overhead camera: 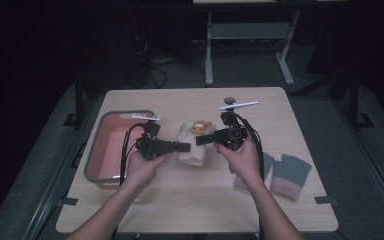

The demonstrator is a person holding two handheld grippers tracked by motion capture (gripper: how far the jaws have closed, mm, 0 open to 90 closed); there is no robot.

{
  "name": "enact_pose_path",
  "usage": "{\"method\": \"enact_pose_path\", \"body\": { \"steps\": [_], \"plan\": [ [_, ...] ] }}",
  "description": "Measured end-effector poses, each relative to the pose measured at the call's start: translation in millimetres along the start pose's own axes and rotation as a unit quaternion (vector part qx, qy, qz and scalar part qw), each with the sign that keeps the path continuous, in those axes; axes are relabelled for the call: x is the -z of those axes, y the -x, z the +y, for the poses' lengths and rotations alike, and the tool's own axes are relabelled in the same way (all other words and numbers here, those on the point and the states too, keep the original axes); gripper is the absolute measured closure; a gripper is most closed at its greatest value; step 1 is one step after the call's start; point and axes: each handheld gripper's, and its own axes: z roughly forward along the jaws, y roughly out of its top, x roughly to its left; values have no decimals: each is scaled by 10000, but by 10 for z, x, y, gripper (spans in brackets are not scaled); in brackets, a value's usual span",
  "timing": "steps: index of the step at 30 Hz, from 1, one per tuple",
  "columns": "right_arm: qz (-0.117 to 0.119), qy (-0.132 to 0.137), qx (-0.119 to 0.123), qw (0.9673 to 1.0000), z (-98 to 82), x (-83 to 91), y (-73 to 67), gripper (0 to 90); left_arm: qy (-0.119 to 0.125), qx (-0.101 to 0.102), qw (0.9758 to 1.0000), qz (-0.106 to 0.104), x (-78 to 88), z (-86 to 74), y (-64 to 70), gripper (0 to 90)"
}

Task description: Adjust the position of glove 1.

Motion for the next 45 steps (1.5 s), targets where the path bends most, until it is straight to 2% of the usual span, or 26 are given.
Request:
{"method": "enact_pose_path", "body": {
  "steps": [6,11,15,24,30,32,36,45],
  "plan": [
    [28,-71,116,9999,143,-36,-95,799,100,-30,9999,72,133,77,-17,680],
    [113,-84,202,9997,286,-94,-191,799,195,2,9997,116,282,146,-28,680],
    [86,-122,262,9995,358,-117,-263,799,251,39,9996,143,354,180,-35,680],
    [203,-128,270,9993,517,-217,-386,799,271,51,9994,218,564,284,-73,679],
    [227,-159,365,9990,631,-312,-511,799,355,37,9989,288,707,307,-106,679],
    [254,-131,396,9988,650,-331,-544,799,454,30,9986,275,780,313,-124,679],
    [279,-139,459,9985,690,-364,-591,799,499,-5,9983,309,838,313,-141,679],
    [340,-199,585,9975,817,-531,-742,799,626,75,9972,392,1038,309,-209,679]
  ]
}}
